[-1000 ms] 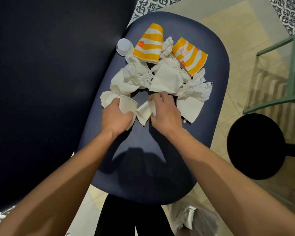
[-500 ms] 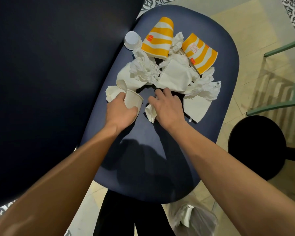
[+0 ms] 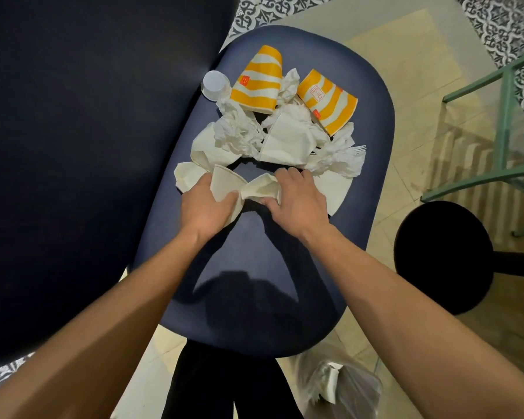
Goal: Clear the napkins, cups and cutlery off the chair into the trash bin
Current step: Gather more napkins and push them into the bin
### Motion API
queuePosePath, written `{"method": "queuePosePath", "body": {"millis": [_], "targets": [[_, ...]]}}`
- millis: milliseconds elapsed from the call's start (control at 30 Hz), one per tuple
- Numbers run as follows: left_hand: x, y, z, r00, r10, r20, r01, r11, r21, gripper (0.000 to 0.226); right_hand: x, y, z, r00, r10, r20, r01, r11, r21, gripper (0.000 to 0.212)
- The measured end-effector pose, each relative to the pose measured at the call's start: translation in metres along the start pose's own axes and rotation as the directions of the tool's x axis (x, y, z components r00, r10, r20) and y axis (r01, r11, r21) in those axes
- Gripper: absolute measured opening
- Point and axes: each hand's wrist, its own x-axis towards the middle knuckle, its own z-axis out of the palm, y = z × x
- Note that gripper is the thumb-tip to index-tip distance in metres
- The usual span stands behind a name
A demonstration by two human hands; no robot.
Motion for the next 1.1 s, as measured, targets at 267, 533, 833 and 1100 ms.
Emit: {"method": "queuePosePath", "body": {"millis": [267,533,833,1100], "targets": [[-0.022,0.011,0.014,0.992,0.124,0.018,-0.125,0.992,0.004,0.036,-0.037,0.015,-0.009,0.954,0.297,-0.043,-0.273,0.918,0.287,0.039],[-0.056,0.001,0.033,0.963,0.203,0.179,-0.219,0.973,0.075,0.032,-0.094,0.025,0.0,0.873,0.48,-0.079,-0.42,0.826,0.375,0.042],[-0.098,-0.021,0.04,0.918,0.265,0.296,-0.304,0.948,0.092,0.035,-0.162,0.017,0.025,0.806,0.57,-0.16,-0.456,0.77,0.445,0.02],[-0.146,-0.024,0.062,0.865,0.312,0.393,-0.385,0.915,0.122,0.031,-0.23,0.031,0.032,0.718,0.667,-0.198,-0.502,0.693,0.517,0.008]]}}
